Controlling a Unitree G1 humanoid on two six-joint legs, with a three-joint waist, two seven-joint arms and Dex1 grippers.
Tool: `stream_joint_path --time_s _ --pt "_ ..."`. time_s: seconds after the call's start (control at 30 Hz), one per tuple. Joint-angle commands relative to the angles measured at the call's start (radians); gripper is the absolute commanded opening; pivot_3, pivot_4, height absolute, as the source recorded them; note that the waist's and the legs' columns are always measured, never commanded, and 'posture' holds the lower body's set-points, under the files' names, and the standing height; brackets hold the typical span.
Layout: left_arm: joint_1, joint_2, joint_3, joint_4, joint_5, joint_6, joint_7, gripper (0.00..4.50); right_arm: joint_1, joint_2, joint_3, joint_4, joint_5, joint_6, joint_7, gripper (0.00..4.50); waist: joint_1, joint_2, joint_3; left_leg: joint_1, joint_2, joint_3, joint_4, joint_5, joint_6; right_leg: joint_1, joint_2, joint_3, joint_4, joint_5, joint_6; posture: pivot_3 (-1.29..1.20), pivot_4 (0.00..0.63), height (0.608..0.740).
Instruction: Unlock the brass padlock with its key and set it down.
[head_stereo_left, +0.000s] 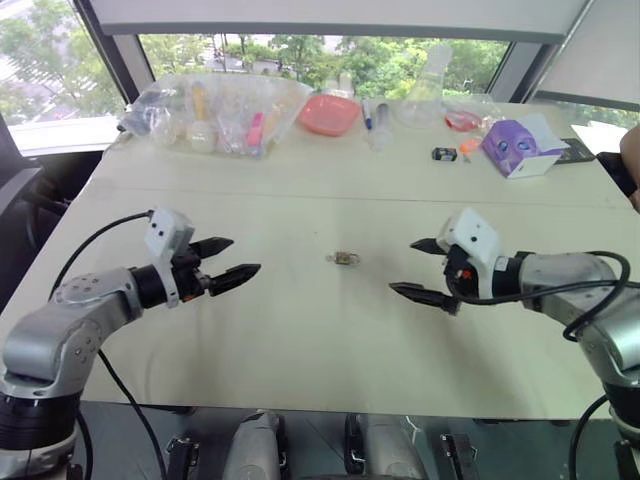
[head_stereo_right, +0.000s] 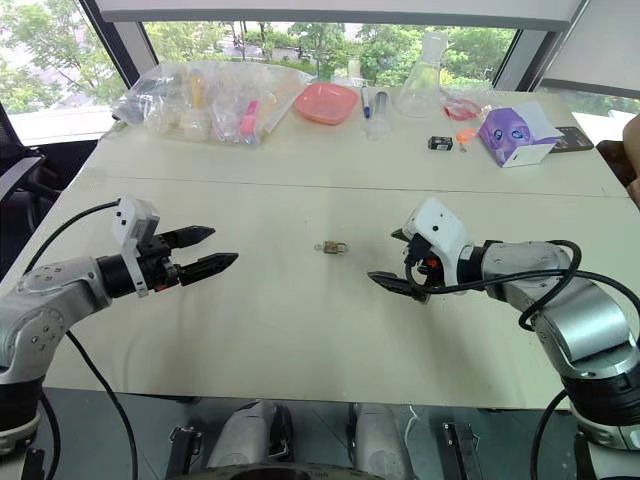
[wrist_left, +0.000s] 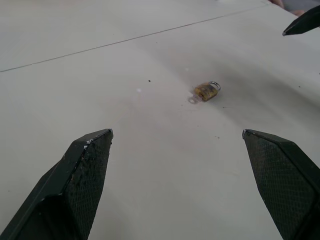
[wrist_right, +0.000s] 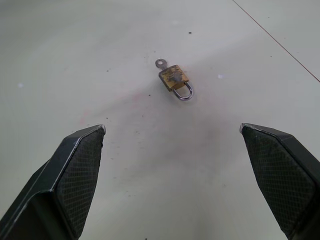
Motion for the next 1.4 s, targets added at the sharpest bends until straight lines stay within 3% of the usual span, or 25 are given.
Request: stream_joint_path --time_s 0.03,0.8,1.17,1.4 --pt "-0.002 -0.002 0.029 -0.011 -0.01 -0.016 0.002 4.32 -0.018 -0.008 -0.013 -0.007 -0.008 -0.033 0.006 4.5 0.0 0.0 0.0 0.0 0.0 0.0 0.0 0.0 0.0 0.0 0.0 0.0 0.0 0.0 0.0 0.0 0.15 0.74" --pt "-0.013 0.004 -0.009 -0.002 0.017 -0.029 -0.02 4.32 -0.03 -0.003 0.017 0.021 -0.05 -0.062 0.017 4.5 0.0 0.0 0.0 0.0 0.0 0.0 0.0 0.001 -0.002 0.0 0.0 0.0 0.0 0.0 0.0 0.0 0.15 0.74" --pt "-0.093 0.189 -0.13 0.058 0.124 -0.115 -0.263 4.32 -0.355 0.208 0.387 0.376 -0.275 -0.163 0.063 4.5 -0.007 0.002 0.001 -0.001 0.0 0.002 0.001 0.002 -0.003 -0.003 0.001 0.0 0.003 0.0 0.0 0.0 0.15 0.74" --pt "-0.086 0.194 -0.101 0.031 0.115 -0.104 -0.263 4.32 -0.491 0.342 0.481 0.694 -0.393 -0.276 0.104 4.5 0.0 0.002 0.001 -0.006 0.0 0.004 0.002 0.002 -0.003 -0.008 0.0 0.0 0.004 0.0 0.0 0.0 0.15 0.74"
